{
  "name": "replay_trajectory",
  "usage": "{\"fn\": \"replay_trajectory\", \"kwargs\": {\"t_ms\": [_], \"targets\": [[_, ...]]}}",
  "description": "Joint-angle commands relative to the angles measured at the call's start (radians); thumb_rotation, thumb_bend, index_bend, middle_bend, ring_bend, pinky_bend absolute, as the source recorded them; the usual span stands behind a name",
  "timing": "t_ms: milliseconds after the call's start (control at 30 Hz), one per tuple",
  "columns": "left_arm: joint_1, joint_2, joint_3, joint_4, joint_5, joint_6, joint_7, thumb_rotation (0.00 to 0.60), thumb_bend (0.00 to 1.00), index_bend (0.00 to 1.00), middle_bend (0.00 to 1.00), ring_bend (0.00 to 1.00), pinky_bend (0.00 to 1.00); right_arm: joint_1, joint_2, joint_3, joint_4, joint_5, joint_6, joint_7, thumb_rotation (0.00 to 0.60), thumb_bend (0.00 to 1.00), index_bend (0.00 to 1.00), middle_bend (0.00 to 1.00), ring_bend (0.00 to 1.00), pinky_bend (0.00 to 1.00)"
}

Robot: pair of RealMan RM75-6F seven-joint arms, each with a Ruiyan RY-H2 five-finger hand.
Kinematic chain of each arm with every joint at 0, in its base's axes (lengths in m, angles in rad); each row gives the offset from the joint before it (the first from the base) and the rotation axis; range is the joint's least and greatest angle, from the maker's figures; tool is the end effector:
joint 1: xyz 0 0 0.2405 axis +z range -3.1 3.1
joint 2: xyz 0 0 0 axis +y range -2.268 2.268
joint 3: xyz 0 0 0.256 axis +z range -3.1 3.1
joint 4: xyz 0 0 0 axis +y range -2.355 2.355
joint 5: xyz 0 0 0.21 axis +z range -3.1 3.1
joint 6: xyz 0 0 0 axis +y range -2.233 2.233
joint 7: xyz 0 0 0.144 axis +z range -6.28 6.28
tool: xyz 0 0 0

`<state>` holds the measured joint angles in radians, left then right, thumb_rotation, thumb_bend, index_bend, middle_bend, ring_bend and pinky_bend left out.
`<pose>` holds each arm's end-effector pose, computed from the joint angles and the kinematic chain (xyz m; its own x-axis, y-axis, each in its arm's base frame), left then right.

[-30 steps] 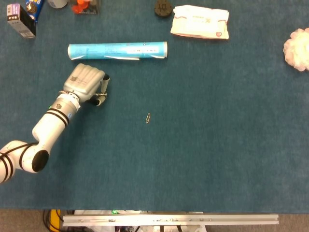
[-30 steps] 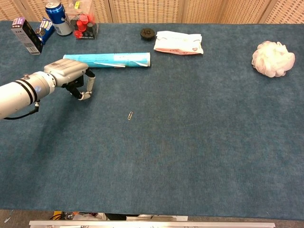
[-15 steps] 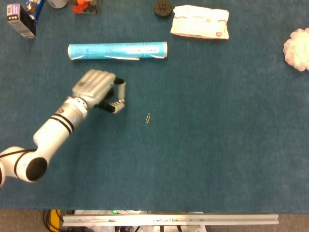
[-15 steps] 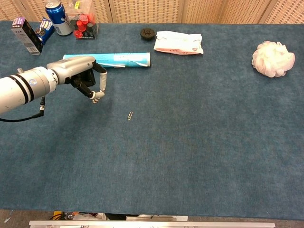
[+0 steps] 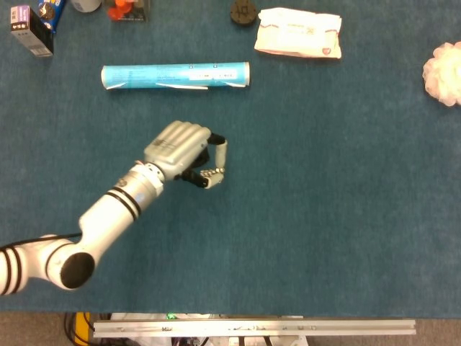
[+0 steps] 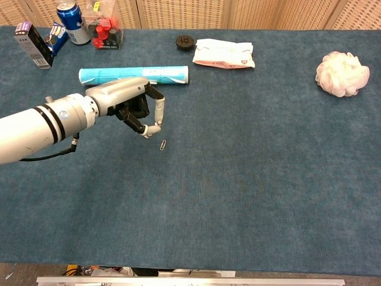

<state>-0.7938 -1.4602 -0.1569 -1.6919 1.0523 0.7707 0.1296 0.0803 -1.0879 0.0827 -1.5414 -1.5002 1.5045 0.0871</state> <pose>-0.1129 0.3082 -0.0277 0.2412 0.5691 0.7861 0.9288 -0.3702 -0.0169 -0.3233 -0.1875 0.1841 0.4051 0.0555 0.9126 -0.9139 -0.0023 0.4059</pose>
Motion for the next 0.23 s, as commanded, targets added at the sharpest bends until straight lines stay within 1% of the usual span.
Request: {"fn": "replay_trajectory", "kwargs": {"t_ms": [33,233], "targets": [[-0.012,-0.034,0.008,0.016,-0.032,0.009,0.019,0.6,0.36,0.59,1.0,1.0,0.99,-0.003,0.001,-0.001,0.003,0.0,0.003,0.004,0.6,0.22,0.35,0.41,0.34,0.5],[-0.025,-0.074,0.01,0.053,-0.072,0.02,0.039,0.6,0.36,0.59,1.0,1.0,0.99,-0.009,0.001,-0.002,0.011,0.003,0.005,0.014,0.6,0.22,0.35,0.41,0.34,0.5]]}}
